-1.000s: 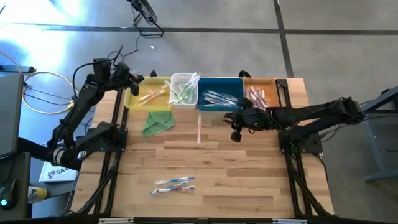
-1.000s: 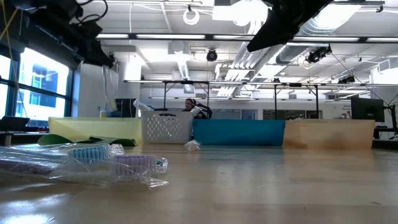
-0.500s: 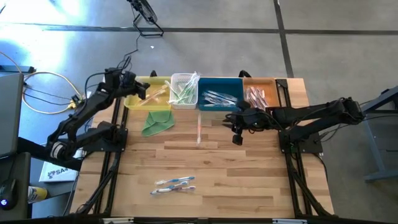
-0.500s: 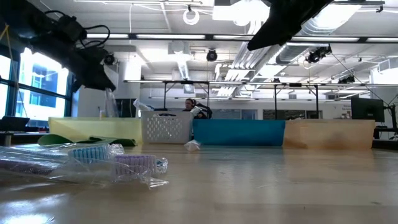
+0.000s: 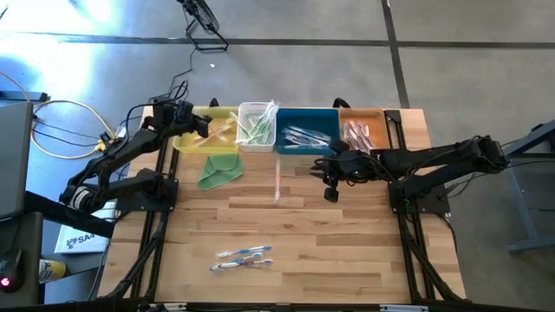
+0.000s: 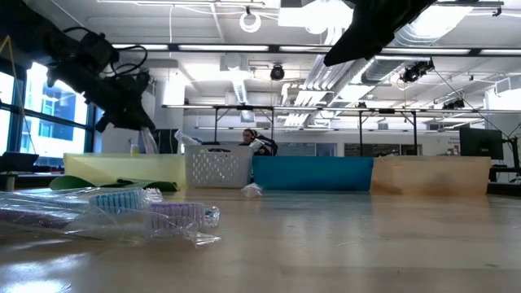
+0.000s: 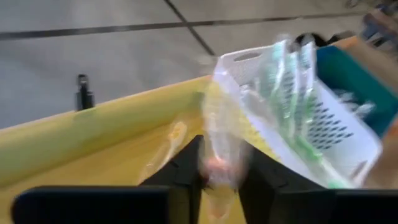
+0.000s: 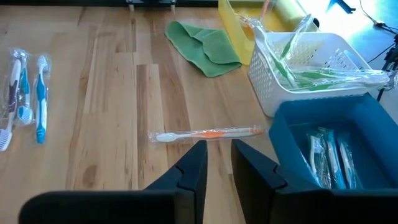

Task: Pick & Place Toothbrushes
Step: Put the orange toothbrush into the yellow bin

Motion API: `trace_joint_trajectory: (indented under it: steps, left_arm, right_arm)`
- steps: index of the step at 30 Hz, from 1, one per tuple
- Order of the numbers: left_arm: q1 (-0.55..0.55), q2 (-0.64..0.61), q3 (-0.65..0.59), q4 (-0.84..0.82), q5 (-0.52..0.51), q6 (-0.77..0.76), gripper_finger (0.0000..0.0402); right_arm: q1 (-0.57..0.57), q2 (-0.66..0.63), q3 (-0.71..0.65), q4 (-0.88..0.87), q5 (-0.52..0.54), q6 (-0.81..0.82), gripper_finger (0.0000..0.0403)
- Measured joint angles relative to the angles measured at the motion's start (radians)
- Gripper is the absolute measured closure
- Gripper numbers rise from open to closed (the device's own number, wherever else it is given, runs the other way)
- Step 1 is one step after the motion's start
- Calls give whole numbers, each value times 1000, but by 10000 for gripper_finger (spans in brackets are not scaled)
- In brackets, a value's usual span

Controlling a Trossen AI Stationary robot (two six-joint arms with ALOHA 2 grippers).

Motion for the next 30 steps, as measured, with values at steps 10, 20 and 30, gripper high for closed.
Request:
trace_joint_trajectory:
  steps: [10,20,30]
  left_arm:
    - [1,10,0,1,-143,187,214]
    - [0,12,0,49,-59,344,176]
    - [0,11,0,93,30,365,181]
  right_arm:
    - [0,0,0,0,-11,8,338]
    - [0,0,0,0,-11,8,338]
    - [0,0,0,0,-11,8,338]
